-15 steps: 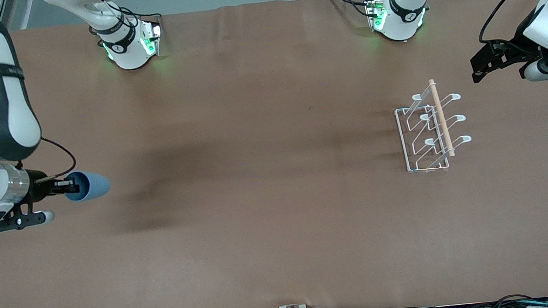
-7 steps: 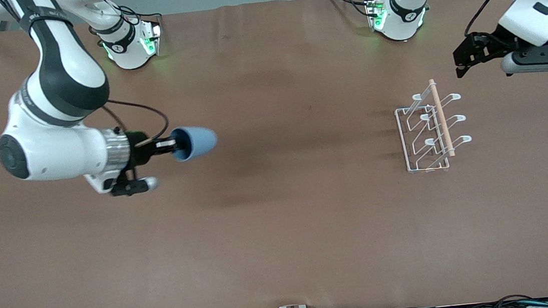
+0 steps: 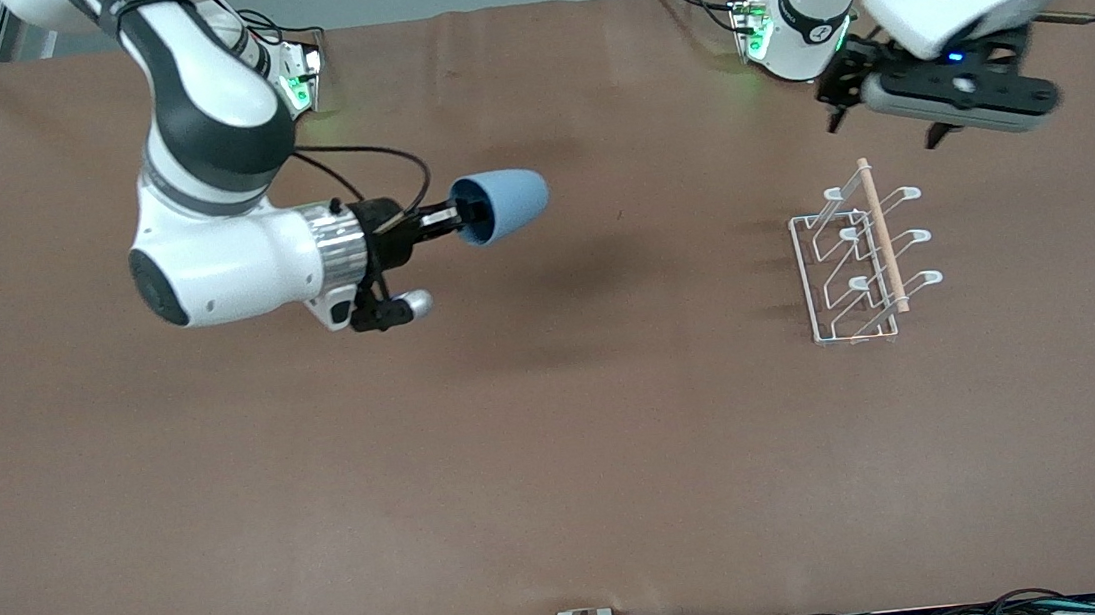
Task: Hang cup on cup holder
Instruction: 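Hold the cup out while the left gripper reaches and grasps its rim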
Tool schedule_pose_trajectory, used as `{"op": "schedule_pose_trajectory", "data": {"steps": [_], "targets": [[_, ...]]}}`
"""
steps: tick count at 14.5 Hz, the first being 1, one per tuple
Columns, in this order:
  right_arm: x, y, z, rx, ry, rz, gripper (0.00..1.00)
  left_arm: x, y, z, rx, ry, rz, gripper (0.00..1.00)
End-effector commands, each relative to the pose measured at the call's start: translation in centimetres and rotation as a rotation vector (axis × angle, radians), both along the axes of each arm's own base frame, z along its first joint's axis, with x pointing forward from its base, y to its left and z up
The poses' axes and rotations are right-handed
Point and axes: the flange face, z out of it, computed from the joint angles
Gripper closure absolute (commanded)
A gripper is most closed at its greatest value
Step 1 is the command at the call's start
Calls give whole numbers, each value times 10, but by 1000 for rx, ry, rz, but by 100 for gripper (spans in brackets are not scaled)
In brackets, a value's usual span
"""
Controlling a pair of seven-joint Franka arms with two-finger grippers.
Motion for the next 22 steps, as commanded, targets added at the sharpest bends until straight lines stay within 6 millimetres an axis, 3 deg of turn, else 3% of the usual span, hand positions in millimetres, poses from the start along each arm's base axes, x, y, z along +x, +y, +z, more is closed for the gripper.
{"op": "schedule_pose_trajectory", "data": {"steps": [1, 5, 8, 11, 15, 22], "targets": [[0, 6, 1, 27, 46, -67, 99, -27, -54, -2, 12, 17, -216, 1], [-4, 19, -12, 18, 31, -96, 99, -68, -126, -16, 6, 50, -457, 0], [-3, 19, -12, 18, 29, -103, 99, -63, -158, -51, -155, 192, -501, 1], [-3, 19, -12, 17, 32, -104, 99, -49, -183, -69, -276, 161, -580, 2], [-3, 19, -12, 17, 33, -103, 99, -30, -200, -89, -340, 109, -602, 2], [-4, 19, -12, 17, 35, -95, 98, -9, -206, -109, -385, 66, -588, 5]]}}
